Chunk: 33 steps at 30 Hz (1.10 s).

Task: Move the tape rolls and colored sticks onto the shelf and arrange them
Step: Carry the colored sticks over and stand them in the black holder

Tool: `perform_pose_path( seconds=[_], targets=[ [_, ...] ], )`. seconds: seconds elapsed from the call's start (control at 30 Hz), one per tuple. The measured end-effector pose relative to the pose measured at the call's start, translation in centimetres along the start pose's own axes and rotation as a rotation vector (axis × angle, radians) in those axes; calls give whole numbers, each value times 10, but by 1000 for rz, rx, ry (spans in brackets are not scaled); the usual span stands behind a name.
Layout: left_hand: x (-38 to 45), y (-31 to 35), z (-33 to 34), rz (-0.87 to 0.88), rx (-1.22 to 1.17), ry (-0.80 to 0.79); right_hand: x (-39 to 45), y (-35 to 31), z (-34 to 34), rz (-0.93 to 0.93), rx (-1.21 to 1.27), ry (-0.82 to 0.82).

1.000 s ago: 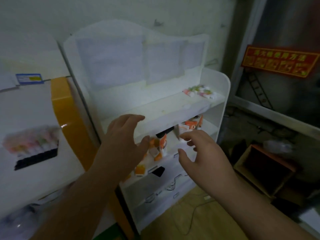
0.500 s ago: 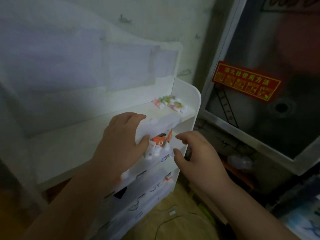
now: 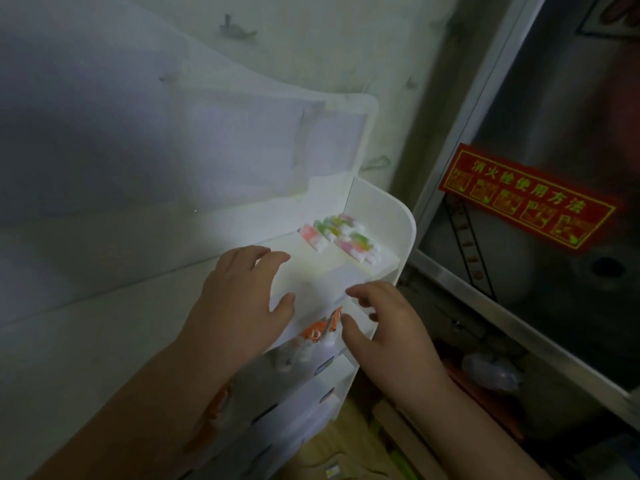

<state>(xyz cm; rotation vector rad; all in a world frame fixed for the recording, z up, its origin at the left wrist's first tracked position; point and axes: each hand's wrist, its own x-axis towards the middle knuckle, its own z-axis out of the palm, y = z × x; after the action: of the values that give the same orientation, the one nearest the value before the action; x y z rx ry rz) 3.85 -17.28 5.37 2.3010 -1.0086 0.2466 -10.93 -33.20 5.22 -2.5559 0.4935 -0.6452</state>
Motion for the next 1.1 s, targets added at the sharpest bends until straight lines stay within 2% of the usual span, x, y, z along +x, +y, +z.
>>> perform_pose_path(
  seconds=[0.23,0.4,0.67,0.77,0.9,1.1],
  targets=[
    [31,-8,35,-18,24,12,43,42,20,21,-111,-86],
    [57,-9,67,-67,40,-37,74,79,40,44,-133,-212],
    [117,2,112,-155,105,-17,159,145,47,70,-149,-275],
    [137,10,129,-189,109,-16,192,167,57,41,-163,-315],
    [155,14,147,-265,123,-9,230,190,67,-74,-328,-369],
    [169,16,160,-319,179,21,256,203,78,-163,-394,-446]
  ],
)
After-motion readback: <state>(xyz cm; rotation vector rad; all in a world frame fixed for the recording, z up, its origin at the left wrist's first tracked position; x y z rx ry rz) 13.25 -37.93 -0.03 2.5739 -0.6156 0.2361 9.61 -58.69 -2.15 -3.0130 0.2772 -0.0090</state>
